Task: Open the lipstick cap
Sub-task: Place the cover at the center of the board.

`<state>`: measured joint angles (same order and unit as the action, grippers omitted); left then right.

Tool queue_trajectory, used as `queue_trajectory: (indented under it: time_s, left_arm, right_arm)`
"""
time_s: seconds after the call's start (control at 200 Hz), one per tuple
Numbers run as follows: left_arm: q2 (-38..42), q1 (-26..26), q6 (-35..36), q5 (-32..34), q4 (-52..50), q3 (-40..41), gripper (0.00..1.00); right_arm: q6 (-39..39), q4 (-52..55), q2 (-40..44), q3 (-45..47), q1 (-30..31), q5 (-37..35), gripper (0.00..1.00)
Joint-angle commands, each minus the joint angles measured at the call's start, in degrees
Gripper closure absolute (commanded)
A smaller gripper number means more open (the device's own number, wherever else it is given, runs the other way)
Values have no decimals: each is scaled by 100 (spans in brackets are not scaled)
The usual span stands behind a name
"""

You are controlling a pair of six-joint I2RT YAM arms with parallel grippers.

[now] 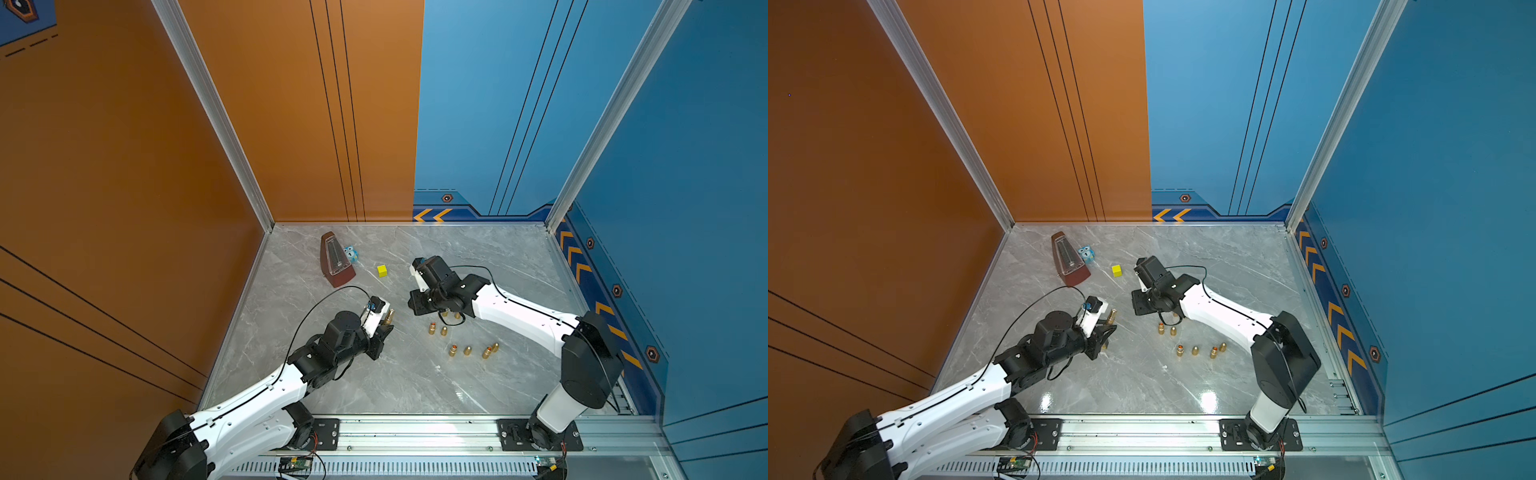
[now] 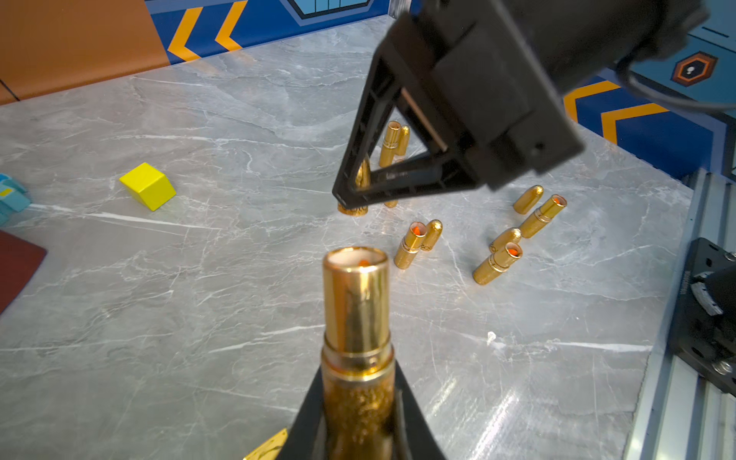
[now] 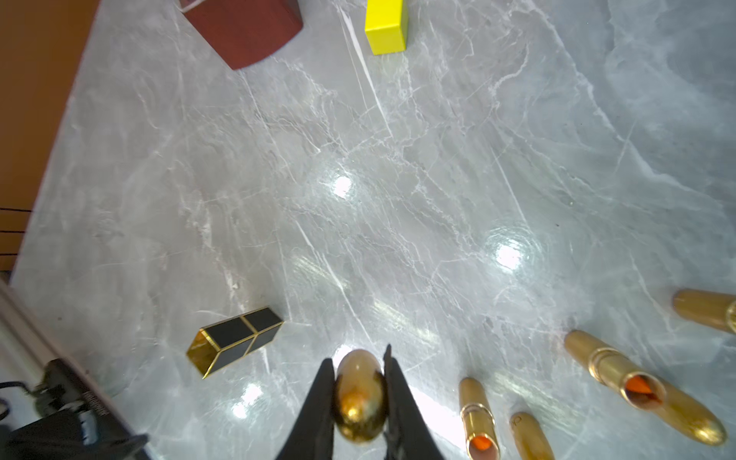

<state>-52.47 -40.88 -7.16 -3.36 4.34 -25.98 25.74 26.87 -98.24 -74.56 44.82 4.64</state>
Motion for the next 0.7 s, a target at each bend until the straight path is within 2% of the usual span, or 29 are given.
queue_trajectory:
  time_s: [0.0, 0.15, 0.33, 0.696]
  left_arm:
    - [128, 154, -108, 230, -100, 100, 100]
    - [254, 350, -226, 258, -102, 215, 100]
    - [415, 574, -312, 185, -100, 322, 100]
    - [422, 771, -365, 2, -100, 337, 100]
  right_arm:
    - [-256, -205, -459, -264, 161, -1013, 81]
    - [-215, -571, -1124, -412, 238, -1402, 81]
    - [-213, -856, -1731, -639, 220, -1545, 82]
    - [-389, -1145, -2238, -691, 201, -1493, 82]
